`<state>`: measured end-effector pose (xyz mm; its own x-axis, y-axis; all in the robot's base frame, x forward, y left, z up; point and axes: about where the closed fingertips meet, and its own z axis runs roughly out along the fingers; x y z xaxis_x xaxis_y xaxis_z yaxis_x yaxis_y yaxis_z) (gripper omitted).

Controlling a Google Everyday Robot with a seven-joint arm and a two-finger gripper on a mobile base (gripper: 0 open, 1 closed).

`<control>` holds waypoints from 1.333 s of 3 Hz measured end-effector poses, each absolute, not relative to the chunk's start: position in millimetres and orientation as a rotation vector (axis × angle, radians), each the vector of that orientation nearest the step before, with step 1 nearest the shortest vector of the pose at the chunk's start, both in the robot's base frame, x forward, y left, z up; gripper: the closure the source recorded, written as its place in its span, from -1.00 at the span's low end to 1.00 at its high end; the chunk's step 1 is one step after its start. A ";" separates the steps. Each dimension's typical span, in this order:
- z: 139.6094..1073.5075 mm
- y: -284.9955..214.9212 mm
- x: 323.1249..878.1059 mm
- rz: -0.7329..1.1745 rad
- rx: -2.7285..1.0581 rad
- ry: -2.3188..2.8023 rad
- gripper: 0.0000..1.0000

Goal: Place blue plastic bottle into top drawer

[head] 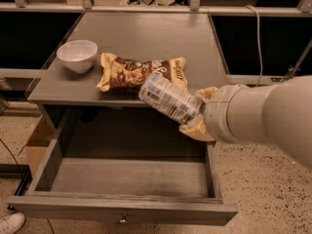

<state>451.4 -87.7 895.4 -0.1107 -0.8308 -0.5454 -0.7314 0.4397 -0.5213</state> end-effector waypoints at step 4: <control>826.3 -59.6 435.3 -0.017 -1.356 1.959 1.00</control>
Offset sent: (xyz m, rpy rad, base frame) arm -0.0079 0.0087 -0.0188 0.0144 0.0354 0.0069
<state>435.3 -59.6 826.3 -0.1669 -0.8126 -0.5585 -0.8026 0.4410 -0.4018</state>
